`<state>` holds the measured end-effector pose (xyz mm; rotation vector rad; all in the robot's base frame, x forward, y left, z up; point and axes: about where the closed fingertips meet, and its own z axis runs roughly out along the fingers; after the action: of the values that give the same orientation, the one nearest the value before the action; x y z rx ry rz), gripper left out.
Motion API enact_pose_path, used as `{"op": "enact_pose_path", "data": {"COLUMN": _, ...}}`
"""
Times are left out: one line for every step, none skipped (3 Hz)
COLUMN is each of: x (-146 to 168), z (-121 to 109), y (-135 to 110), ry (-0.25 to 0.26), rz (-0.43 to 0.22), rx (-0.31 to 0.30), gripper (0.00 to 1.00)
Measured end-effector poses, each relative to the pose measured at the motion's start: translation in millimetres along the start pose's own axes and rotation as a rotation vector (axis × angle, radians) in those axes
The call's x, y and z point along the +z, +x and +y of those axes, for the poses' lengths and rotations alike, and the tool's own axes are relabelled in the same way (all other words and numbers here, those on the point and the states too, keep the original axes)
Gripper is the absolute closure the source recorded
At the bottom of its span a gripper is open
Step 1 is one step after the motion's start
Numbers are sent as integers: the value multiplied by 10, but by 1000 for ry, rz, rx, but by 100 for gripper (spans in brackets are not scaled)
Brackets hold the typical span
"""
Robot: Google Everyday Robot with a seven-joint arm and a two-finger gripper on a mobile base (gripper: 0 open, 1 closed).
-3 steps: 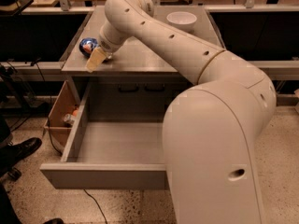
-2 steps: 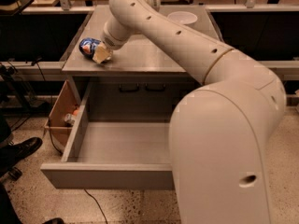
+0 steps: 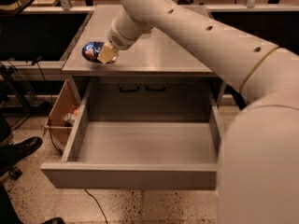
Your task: Place pepsi can into top drawer
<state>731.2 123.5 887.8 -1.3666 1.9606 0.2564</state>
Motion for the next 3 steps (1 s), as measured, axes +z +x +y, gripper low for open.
{"op": "enact_pose_path", "data": {"x": -300, "z": 195, "y": 160, "ry": -6, "rz": 4, "rx": -1, "gripper": 100}}
{"op": "enact_pose_path", "data": {"x": -995, "z": 642, "y": 918, "ry": -30, "rz": 20, "rx": 51, "gripper": 100}}
{"op": "enact_pose_path", "data": {"x": -995, "z": 642, "y": 917, "ry": -30, "rz": 20, "rx": 51, "gripper": 100}}
